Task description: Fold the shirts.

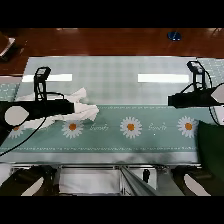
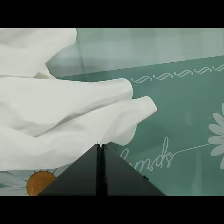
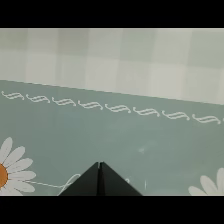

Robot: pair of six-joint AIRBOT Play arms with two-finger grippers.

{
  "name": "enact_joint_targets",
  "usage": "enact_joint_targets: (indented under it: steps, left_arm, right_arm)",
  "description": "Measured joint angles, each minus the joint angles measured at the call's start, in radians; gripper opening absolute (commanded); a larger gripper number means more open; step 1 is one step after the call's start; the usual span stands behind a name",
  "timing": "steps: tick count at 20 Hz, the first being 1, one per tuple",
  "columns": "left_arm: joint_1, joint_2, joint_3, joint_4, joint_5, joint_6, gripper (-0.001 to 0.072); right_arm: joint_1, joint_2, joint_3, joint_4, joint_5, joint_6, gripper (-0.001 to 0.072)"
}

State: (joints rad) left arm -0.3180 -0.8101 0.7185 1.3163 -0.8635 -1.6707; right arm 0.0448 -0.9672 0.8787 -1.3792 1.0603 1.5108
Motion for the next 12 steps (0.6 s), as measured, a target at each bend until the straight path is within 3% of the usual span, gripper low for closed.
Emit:
enact_joint_targets:
  steps: [12]
  left_arm:
    - [0.000, -0.001, 0.000, 0.000, 0.000, 0.000, 0.0036]
  right_arm:
    - [0.000, 0.000, 0.000, 0.000, -0.010, 0.000, 0.0024]
